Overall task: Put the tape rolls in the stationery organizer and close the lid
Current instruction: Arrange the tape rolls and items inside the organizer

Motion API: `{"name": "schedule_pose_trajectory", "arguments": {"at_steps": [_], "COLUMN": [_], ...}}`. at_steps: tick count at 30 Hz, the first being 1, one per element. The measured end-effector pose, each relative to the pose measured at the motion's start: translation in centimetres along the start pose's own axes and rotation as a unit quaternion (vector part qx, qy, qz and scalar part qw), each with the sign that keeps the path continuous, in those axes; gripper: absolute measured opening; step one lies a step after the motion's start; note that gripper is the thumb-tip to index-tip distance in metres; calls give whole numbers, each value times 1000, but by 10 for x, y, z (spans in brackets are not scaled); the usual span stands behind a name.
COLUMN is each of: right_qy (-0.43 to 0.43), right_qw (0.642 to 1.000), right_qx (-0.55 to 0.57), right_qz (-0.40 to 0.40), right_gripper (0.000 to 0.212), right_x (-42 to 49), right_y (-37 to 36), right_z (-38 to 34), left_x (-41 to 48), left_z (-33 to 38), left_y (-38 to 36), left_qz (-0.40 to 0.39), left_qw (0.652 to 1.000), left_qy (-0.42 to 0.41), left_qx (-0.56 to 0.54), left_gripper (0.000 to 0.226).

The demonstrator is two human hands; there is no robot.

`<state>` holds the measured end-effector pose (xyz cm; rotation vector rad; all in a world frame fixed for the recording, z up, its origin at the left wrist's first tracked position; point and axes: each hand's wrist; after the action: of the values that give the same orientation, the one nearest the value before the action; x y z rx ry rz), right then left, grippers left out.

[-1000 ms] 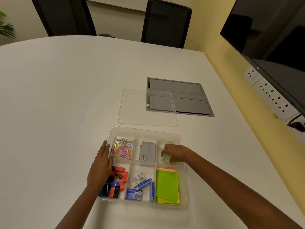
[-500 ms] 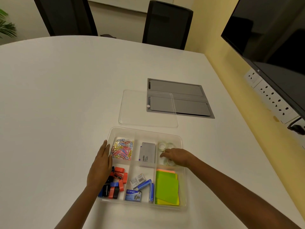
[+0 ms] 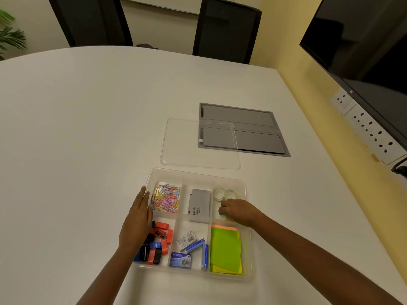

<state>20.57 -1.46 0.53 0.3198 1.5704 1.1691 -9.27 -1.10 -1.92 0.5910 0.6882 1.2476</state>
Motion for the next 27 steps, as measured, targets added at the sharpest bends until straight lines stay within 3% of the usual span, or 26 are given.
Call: {"name": "schedule_pose_trajectory", "arguments": {"at_steps": [2, 4, 6, 10, 14, 23, 27], "right_qy": [-20, -58, -98, -141, -178, -226, -229], "right_qw": [995, 982, 974, 972, 975, 964, 961], "right_qx": [94, 172, 183, 145, 81, -5, -22], "right_qz": [-3, 43, 92, 119, 109, 140, 152], "right_gripper": [40, 45, 42, 18, 38, 37, 41], "right_x": [-4, -8, -6, -1, 3, -13, -12], "right_y": [3, 10, 19, 35, 37, 17, 18], "right_z": [2, 6, 7, -8, -15, -3, -6], "left_x": [0, 0, 0, 0, 0, 1, 0], "left_z": [0, -1, 0, -1, -1, -2, -2], "left_y": [0, -1, -1, -1, 0, 0, 1], "left_qz": [1, 0, 0, 1, -17, -23, -23], "left_qw": [1000, 1000, 1000, 1000, 999, 1000, 999], "left_qy": [0, 2, 5, 3, 22, 13, 20], "left_qx": [-2, -3, -2, -15, -45, -13, -33], "left_gripper": [46, 46, 46, 46, 48, 68, 65]}}
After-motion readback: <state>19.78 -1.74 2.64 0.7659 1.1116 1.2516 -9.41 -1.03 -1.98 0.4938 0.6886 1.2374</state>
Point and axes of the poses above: each hand's wrist, its own x-axis towards the middle knuckle, its own y-axis out of the back of the hand, z = x × y, and after that the axes turned 8 degrees about -z, right-handed
